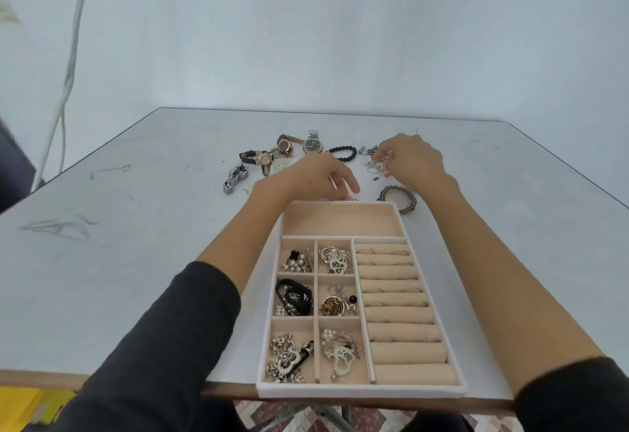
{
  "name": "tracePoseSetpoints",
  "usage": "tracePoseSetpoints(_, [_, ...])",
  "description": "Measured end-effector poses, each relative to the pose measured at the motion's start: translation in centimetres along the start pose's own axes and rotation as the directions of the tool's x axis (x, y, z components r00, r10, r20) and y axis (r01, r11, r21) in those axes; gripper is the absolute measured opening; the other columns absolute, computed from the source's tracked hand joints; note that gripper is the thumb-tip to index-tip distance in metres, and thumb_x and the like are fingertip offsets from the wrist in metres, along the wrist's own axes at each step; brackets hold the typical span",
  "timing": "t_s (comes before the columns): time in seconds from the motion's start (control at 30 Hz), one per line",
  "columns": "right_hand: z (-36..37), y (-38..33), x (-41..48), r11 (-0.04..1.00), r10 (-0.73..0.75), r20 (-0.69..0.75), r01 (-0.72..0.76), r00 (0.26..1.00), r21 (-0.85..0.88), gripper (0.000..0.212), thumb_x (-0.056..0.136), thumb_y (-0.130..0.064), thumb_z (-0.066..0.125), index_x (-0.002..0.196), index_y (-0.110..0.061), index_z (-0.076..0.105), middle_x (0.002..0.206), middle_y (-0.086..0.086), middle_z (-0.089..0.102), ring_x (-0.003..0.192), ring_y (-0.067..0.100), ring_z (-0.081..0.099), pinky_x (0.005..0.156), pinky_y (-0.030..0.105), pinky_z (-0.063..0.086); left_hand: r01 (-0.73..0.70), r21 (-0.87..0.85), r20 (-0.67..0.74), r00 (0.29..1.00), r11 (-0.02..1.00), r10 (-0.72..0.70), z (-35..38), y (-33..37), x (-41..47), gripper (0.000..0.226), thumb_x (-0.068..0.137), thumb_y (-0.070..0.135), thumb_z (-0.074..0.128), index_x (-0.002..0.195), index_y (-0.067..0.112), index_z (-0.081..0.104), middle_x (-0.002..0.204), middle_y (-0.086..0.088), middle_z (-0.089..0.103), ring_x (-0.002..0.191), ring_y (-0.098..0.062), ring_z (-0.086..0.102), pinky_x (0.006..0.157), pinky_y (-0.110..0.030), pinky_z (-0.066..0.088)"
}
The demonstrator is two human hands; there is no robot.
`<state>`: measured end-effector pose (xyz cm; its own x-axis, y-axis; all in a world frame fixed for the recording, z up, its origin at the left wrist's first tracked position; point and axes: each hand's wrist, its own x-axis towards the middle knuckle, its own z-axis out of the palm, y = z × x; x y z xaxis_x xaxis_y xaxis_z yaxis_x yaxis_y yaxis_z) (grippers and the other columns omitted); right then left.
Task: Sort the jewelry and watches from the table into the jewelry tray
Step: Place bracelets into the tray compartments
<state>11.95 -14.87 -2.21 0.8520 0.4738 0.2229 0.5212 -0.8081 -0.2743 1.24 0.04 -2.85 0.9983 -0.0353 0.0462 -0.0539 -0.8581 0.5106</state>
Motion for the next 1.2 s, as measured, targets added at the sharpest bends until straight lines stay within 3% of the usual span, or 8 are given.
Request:
tracePoseSetpoints(0.1, [0.9,0.2,1.0,1.0,0.018,0.0,-0.018,1.0,-0.018,0.028,0.085,-0.008,0.056,0.092,-0.031,0.07,0.108,0.003,0.065,0.099,0.027,0.06,0.086,0.038,0.049,-0.022,0.029,-0.014,1.0,0.999,0.022,0.4,-0.2,0.5,0.026,0.085,0.004,0.062,0.099,0.022,0.075,0.082,0.005,0.066,0.065,0.001,0.053,0.066,-0.011,0.043])
tracePoseSetpoints(0.2, [1.5,0.5,1.7,1.0,0.022,0.015,-0.022,1.0,0.007,0.019,0.083,-0.017,0.064,0.091,-0.033,0.07,0.104,0.003,0.067,0.096,0.026,0.061,0.09,0.043,0.049,-0.039,0.016,-0.025,0.999,0.999,0.039,0.5,-0.5,0.6,0.025,0.083,0.004,0.063,0.091,0.024,0.076,0.079,0.003,0.068,0.066,-0.001,0.055,0.068,-0.013,0.045])
tracePoseSetpoints(0.3, [1.6,0.7,2.2,1.0,-0.007,0.024,0.007,1.0,0.008,0.017,0.08,-0.019,0.07,0.089,-0.033,0.07,0.105,0.001,0.066,0.098,0.025,0.06,0.085,0.036,0.048,-0.036,0.008,-0.034,0.999,0.999,0.036,0.6,-0.8,0.8,0.016,0.081,0.01,0.069,0.086,0.023,0.076,0.084,-0.001,0.073,0.067,-0.004,0.057,0.072,-0.019,0.048])
tracePoseSetpoints(0.47, [1.0,0.4,3.2,0.998,-0.046,0.128,0.049,0.991,-0.025,0.022,0.078,-0.014,0.07,0.096,-0.028,0.072,0.104,-0.002,0.063,0.1,0.02,0.058,0.071,0.029,0.037,0.054,-0.028,0.001,0.999,0.998,-0.054,0.5,-1.0,0.9,0.007,0.084,0.013,0.071,0.09,0.013,0.074,0.071,0.011,0.064,0.05,0.013,0.052,0.053,-0.001,0.037])
tracePoseSetpoints(0.57, [1.0,0.4,3.8,0.999,-0.033,0.201,0.036,0.979,-0.013,0.017,0.08,-0.016,0.072,0.096,-0.022,0.071,0.098,-0.003,0.063,0.099,0.018,0.058,0.071,0.029,0.038,0.087,-0.046,0.024,0.996,0.995,-0.085,0.6,-1.0,1.1,0.009,0.085,0.016,0.07,0.092,0.012,0.073,0.071,0.011,0.062,0.054,0.007,0.052,0.052,-0.001,0.037])
tracePoseSetpoints(0.73, [1.4,0.5,5.2,1.0,0.007,0.34,-0.002,0.94,-0.014,0.017,0.084,-0.017,0.068,0.098,-0.009,0.065,0.106,0.005,0.065,0.103,0.026,0.059,0.091,0.039,0.048,0.103,-0.079,0.018,0.995,0.992,-0.102,0.7,-1.0,1.0,0.013,0.085,0.019,0.071,0.093,0.009,0.07,0.07,0.008,0.058,0.06,0.001,0.049,0.053,-0.001,0.038])
tracePoseSetpoints(0.83, [1.5,0.5,5.4,0.999,0.017,0.392,0.0,0.92,-0.042,0.015,0.08,-0.021,0.065,0.08,-0.011,0.053,0.093,0.008,0.06,0.084,0.027,0.054,0.075,0.035,0.042,0.099,-0.093,0.002,0.995,0.991,-0.099,0.8,-1.0,0.9,0.015,0.083,0.021,0.073,0.092,0.01,0.068,0.071,0.008,0.056,0.06,0.001,0.048,0.054,-0.001,0.038])
tracePoseSetpoints(1.2, [1.3,0.4,4.6,0.999,-0.028,0.354,0.035,0.935,-0.012,0.024,0.073,-0.018,0.069,0.065,-0.015,0.047,0.072,0.004,0.052,0.069,0.025,0.049,0.064,0.032,0.04,0.038,-0.133,-0.019,0.999,0.99,-0.041,1.0,-1.1,0.9,0.011,0.08,0.013,0.075,0.084,0.014,0.065,0.077,0.0,0.061,0.068,-0.007,0.054,0.068,-0.012,0.046])
